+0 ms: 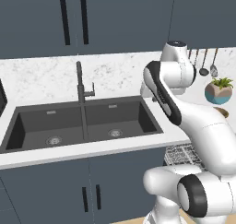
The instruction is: Pick up the cup and bowl from the counter, place them in the dishwasher, and close the dishwasher door.
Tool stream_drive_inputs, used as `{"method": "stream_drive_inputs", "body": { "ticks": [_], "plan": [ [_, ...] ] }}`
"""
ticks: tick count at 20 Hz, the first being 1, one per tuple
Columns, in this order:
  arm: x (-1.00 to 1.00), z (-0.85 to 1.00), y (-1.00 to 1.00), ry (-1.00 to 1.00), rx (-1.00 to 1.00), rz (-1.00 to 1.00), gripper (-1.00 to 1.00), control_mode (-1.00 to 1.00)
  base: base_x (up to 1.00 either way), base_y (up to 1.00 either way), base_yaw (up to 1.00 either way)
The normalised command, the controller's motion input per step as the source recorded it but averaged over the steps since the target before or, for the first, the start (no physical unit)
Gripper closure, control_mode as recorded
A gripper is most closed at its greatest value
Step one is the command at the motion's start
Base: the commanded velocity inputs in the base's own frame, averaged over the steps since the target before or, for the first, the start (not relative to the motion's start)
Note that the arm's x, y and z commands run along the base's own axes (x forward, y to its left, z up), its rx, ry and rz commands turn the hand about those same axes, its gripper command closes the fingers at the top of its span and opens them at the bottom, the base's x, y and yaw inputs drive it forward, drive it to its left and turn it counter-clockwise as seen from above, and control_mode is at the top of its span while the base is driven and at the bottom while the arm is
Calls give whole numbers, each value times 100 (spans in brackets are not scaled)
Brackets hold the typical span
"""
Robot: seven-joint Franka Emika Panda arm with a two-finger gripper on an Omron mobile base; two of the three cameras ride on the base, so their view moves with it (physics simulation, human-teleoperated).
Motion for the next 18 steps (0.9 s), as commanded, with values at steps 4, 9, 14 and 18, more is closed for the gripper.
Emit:
{"method": "stream_drive_inputs", "body": {
  "ticks": [4,9,14,18],
  "plan": [
    [-21,0,0,-3,0,0,-100,-100,0,0,0],
    [-70,0,0,-14,3,0,-100,-100,0,0,0],
    [-63,0,0,-18,0,0,-100,-100,0,0,0],
    [-63,0,0,-22,0,0,-100,-100,0,0,0]
  ]
}}
